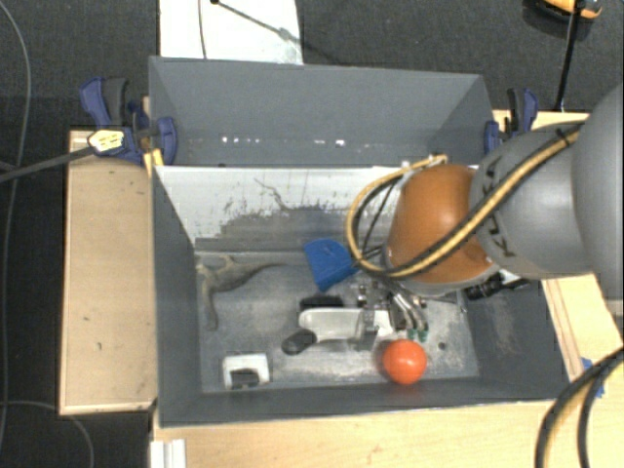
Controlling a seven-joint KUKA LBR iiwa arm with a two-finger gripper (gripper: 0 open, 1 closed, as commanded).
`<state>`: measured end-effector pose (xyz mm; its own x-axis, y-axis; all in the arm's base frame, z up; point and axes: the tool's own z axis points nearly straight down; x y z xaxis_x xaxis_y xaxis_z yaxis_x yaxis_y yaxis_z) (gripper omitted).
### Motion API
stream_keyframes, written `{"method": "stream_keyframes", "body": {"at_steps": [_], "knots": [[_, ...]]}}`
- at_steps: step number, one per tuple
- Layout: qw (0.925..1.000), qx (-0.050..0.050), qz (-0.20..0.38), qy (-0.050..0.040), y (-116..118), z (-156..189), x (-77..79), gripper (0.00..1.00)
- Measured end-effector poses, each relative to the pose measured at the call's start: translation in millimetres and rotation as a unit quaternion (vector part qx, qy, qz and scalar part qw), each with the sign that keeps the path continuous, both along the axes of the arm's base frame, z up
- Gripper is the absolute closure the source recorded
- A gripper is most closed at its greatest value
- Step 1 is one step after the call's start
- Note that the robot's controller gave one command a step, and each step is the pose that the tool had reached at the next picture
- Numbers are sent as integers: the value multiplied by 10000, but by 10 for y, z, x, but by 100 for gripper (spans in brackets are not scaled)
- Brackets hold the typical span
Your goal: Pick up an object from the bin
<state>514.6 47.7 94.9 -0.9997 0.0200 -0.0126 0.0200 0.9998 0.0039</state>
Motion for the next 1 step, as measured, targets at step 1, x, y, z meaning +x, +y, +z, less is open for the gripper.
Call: {"method": "stream_keyframes", "body": {"at_steps": [1], "knots": [[10000,3,0,-16,0,184,5,100]]}}
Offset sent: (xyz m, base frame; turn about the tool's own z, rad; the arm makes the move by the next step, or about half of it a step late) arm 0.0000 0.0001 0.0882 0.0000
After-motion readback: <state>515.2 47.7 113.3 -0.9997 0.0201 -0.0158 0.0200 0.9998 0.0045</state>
